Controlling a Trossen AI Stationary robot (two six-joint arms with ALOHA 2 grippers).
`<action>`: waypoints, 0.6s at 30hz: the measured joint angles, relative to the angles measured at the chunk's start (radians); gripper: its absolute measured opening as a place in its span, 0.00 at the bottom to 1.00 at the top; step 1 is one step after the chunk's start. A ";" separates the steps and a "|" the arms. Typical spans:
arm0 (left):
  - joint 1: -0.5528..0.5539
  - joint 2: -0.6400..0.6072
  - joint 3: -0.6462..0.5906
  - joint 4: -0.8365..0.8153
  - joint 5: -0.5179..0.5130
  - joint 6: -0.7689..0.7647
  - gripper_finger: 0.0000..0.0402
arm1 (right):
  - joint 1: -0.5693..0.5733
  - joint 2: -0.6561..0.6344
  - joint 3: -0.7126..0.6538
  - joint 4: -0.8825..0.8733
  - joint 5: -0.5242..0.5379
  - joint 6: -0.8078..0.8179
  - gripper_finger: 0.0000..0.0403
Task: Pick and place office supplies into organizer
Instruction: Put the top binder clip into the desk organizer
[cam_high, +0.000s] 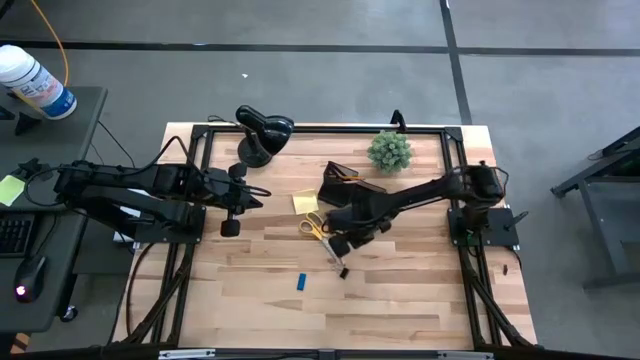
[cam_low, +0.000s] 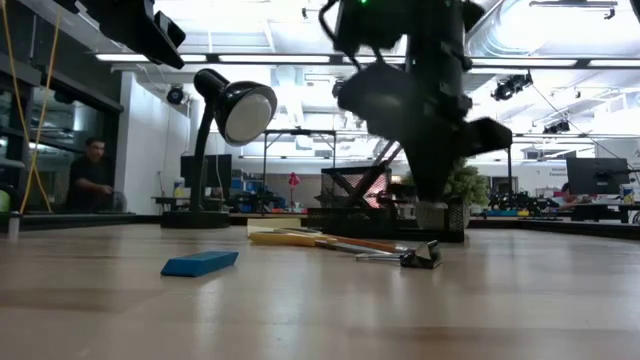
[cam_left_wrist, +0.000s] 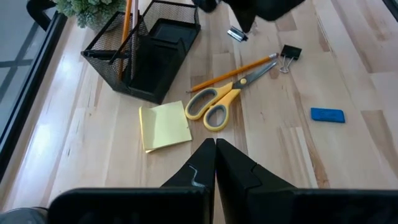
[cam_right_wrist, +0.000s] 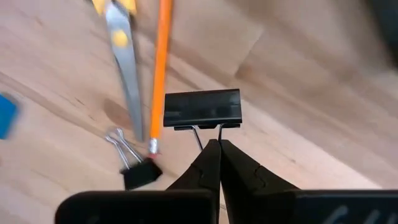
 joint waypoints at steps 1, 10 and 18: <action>0.000 0.000 0.000 0.000 0.000 0.000 0.01 | 0.000 -0.015 0.001 -0.001 0.015 0.008 0.00; 0.000 0.000 0.000 0.000 -0.016 0.000 0.01 | -0.084 -0.126 0.001 0.037 0.198 -0.108 0.00; 0.000 0.000 0.000 0.002 -0.026 0.000 0.01 | -0.203 -0.114 0.002 0.125 0.181 -0.377 0.00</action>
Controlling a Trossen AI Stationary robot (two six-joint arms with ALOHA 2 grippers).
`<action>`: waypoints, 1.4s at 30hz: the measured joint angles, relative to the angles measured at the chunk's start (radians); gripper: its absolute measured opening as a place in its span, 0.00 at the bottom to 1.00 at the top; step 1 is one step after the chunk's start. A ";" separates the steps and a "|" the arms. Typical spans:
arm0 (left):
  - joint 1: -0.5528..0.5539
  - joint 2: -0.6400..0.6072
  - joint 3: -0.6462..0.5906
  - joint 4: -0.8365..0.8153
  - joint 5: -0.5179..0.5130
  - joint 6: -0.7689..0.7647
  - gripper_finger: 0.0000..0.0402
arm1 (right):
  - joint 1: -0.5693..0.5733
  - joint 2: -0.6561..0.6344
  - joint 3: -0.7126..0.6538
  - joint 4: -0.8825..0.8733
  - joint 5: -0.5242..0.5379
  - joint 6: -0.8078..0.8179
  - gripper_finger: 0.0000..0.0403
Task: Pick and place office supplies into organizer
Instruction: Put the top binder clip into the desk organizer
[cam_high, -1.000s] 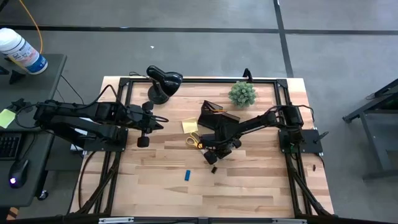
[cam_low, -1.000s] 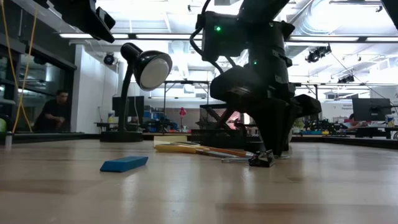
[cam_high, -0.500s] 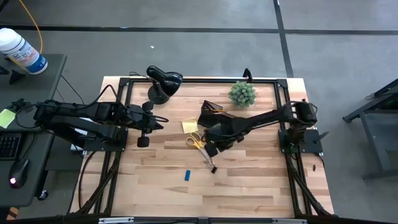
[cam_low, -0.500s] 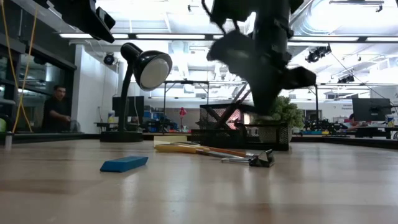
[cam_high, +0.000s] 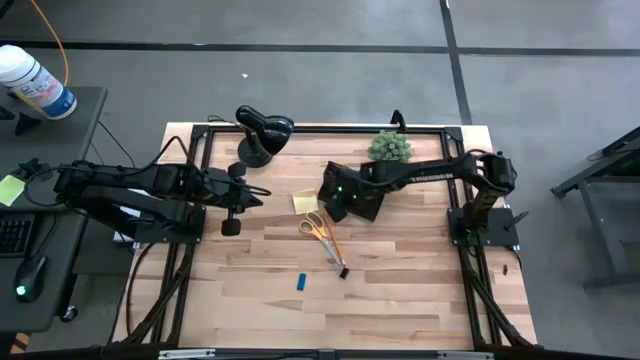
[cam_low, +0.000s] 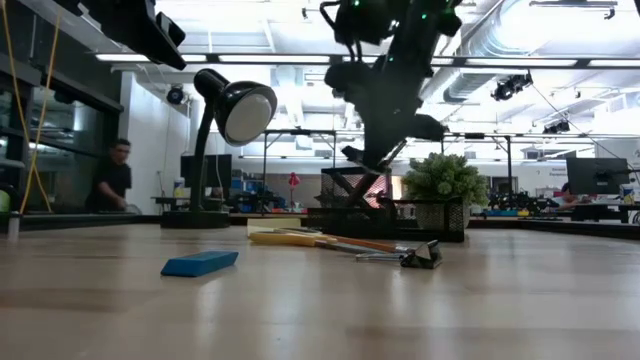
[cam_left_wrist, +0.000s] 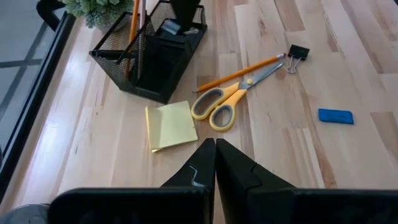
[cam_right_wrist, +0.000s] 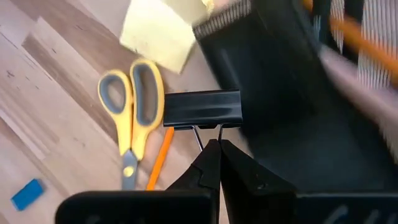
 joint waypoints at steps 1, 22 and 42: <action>0.000 0.000 0.000 0.000 0.000 0.000 0.01 | -0.010 0.005 0.000 0.016 -0.004 -0.035 0.00; 0.000 0.000 0.000 0.035 -0.008 -0.001 0.01 | -0.026 0.080 0.002 0.147 0.139 -0.340 0.00; 0.000 0.000 0.000 0.035 -0.007 -0.002 0.01 | 0.011 0.116 0.003 0.097 0.244 -0.285 0.00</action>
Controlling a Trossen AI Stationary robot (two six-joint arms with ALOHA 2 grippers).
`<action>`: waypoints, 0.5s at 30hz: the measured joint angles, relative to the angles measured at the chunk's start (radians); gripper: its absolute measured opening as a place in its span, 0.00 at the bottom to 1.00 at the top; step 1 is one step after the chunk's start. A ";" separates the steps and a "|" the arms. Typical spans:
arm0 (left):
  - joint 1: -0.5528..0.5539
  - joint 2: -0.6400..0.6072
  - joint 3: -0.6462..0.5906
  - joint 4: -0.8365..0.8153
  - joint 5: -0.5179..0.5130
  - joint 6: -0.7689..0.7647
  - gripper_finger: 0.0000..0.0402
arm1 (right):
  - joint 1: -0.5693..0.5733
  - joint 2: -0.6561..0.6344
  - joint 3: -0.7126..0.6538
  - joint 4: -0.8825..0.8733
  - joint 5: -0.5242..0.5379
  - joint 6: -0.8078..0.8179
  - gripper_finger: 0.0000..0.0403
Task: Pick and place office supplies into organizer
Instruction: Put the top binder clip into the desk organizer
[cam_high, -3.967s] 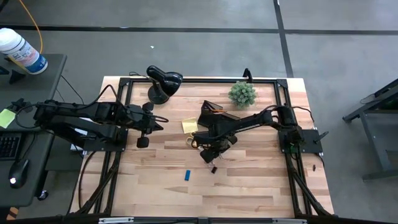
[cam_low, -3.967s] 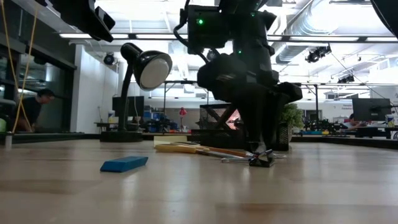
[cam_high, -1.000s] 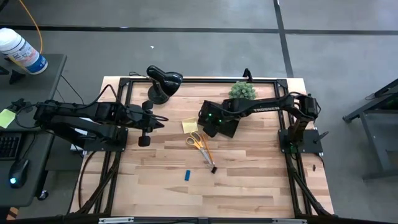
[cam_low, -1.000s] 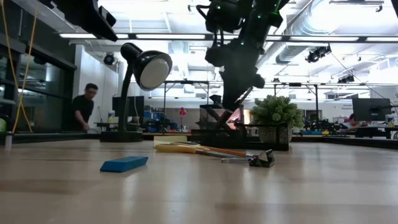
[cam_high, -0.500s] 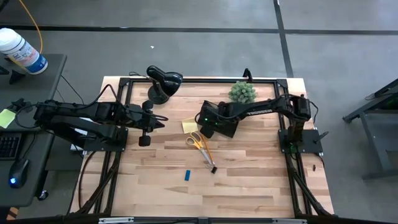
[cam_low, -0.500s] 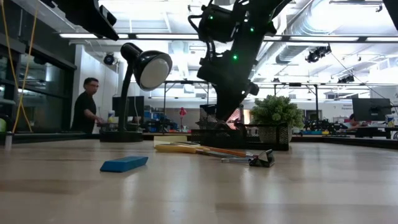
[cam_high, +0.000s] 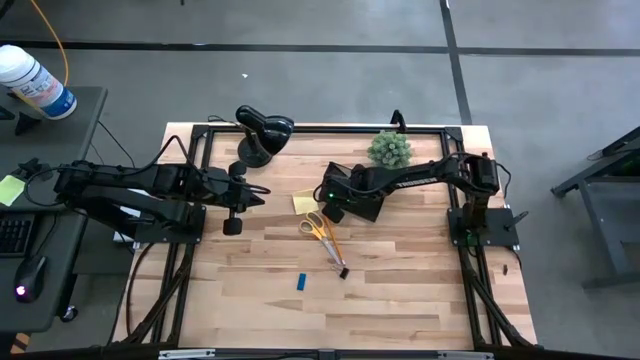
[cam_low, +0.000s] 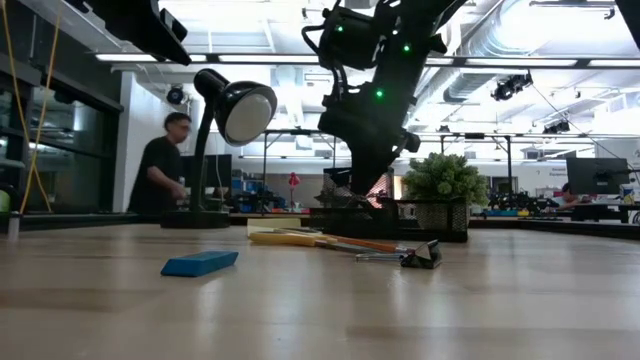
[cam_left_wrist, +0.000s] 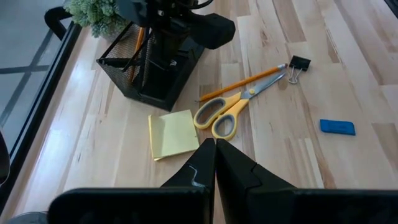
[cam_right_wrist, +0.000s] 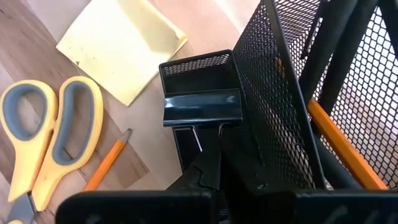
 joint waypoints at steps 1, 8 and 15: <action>0.000 0.000 0.000 0.000 0.000 0.000 0.01 | 0.000 0.000 0.000 0.000 0.000 0.003 0.00; 0.000 0.000 0.000 0.000 0.000 0.001 0.01 | -0.001 0.000 0.000 -0.001 -0.012 0.013 0.05; 0.000 0.000 0.000 0.000 0.005 0.001 0.01 | 0.001 0.002 -0.003 -0.009 -0.016 0.048 0.21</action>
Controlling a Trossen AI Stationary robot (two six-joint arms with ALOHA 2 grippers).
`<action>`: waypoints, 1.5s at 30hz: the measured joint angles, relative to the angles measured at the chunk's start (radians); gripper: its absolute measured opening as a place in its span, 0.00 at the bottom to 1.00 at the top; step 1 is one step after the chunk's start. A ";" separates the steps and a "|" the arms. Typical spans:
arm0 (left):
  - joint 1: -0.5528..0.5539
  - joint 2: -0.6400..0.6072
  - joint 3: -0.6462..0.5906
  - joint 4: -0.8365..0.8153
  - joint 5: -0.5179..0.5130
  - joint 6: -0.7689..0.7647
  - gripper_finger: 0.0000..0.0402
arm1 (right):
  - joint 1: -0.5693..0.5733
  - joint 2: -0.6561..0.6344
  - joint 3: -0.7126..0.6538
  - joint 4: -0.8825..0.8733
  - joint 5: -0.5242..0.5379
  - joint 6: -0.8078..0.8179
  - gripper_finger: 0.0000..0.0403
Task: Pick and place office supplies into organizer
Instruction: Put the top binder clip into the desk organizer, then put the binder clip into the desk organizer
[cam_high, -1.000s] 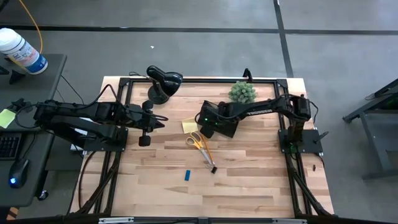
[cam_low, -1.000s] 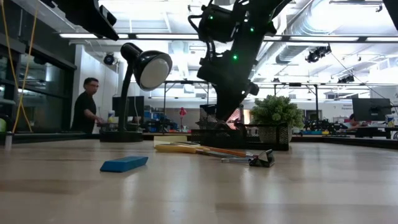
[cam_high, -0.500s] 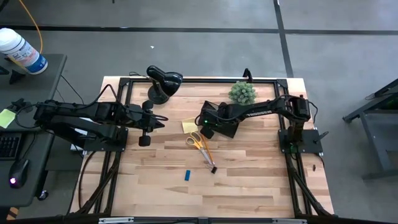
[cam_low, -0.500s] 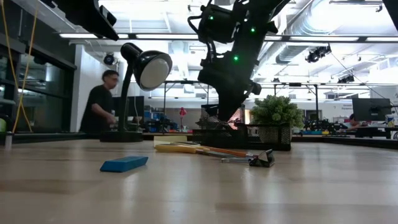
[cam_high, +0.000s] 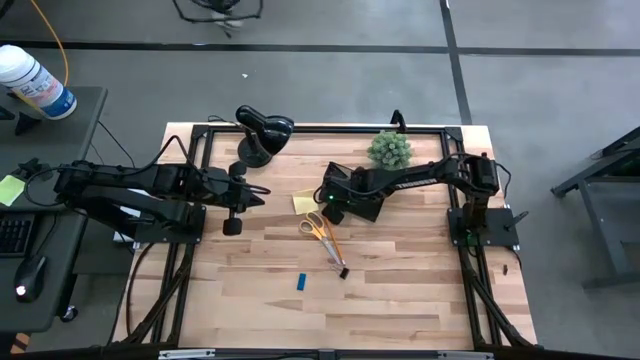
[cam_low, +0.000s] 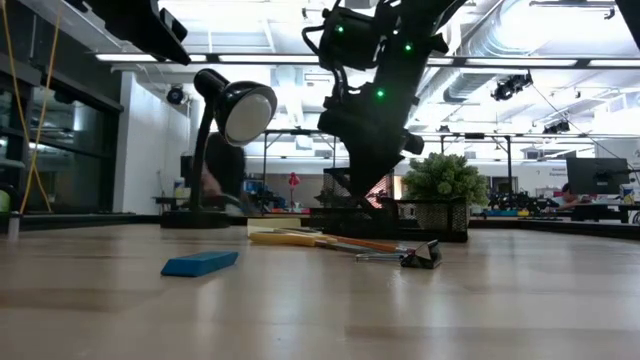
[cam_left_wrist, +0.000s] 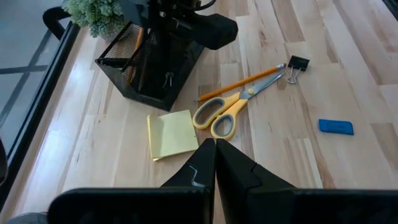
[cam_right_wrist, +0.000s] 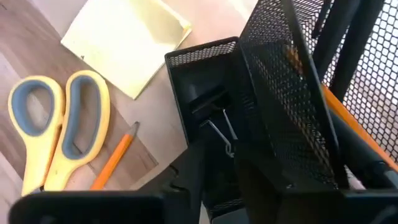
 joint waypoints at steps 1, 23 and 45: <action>0.000 0.000 0.000 0.000 0.004 0.000 0.01 | 0.000 0.000 0.000 0.001 -0.001 0.004 0.22; 0.000 0.000 0.000 -0.074 0.006 0.003 0.01 | 0.283 0.001 0.244 -0.215 -0.227 0.116 0.21; 0.000 0.000 0.000 -0.079 0.018 0.040 0.01 | 0.385 0.175 0.176 -0.008 -0.447 0.308 0.21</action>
